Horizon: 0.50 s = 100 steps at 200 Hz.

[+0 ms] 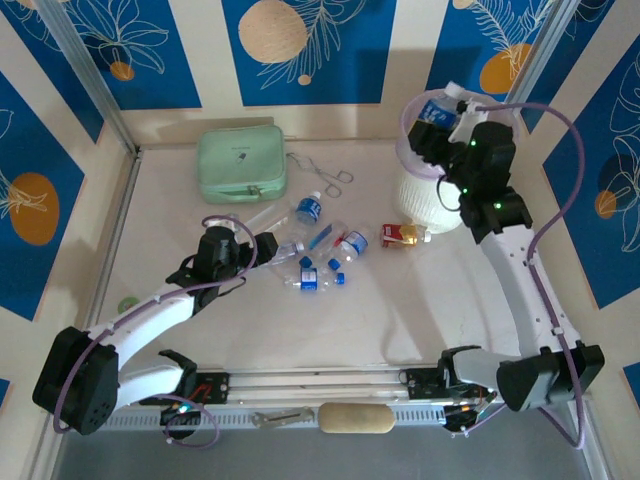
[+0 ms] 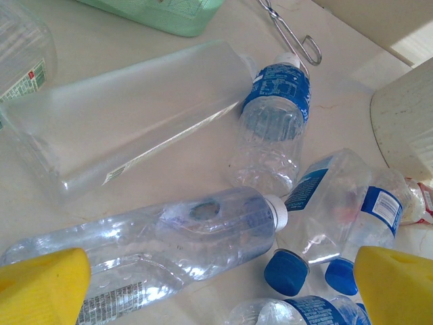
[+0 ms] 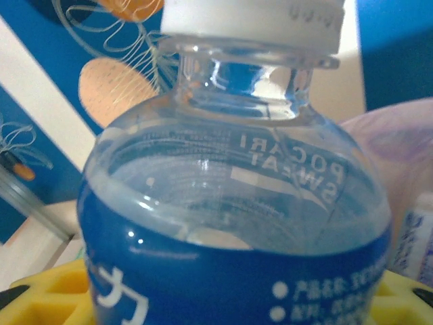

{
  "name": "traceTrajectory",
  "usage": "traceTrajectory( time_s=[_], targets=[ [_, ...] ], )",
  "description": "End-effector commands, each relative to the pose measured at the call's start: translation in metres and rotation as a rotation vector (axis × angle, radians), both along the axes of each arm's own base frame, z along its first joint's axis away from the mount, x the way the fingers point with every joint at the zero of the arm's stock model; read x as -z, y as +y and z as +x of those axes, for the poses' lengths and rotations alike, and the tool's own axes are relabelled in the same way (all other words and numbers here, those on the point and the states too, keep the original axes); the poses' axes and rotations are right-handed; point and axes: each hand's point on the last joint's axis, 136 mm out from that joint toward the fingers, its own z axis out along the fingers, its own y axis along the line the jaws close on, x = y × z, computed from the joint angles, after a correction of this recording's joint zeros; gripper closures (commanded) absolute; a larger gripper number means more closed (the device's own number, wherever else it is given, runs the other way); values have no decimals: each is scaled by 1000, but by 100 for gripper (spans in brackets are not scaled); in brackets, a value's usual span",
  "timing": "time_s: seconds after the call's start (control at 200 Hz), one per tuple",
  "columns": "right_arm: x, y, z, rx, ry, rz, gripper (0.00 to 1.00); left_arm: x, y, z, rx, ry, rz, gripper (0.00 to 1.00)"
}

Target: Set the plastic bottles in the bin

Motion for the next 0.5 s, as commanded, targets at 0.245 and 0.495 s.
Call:
traceTrajectory(
  time_s=[0.245,0.495],
  targets=[
    [-19,-66,52,183,-40,-86,50,-5,1,-1,5,-6,-10,1],
    [26,-83,86,202,100,-89,49,-5,1,-2,4,-2,-8,1]
  ],
)
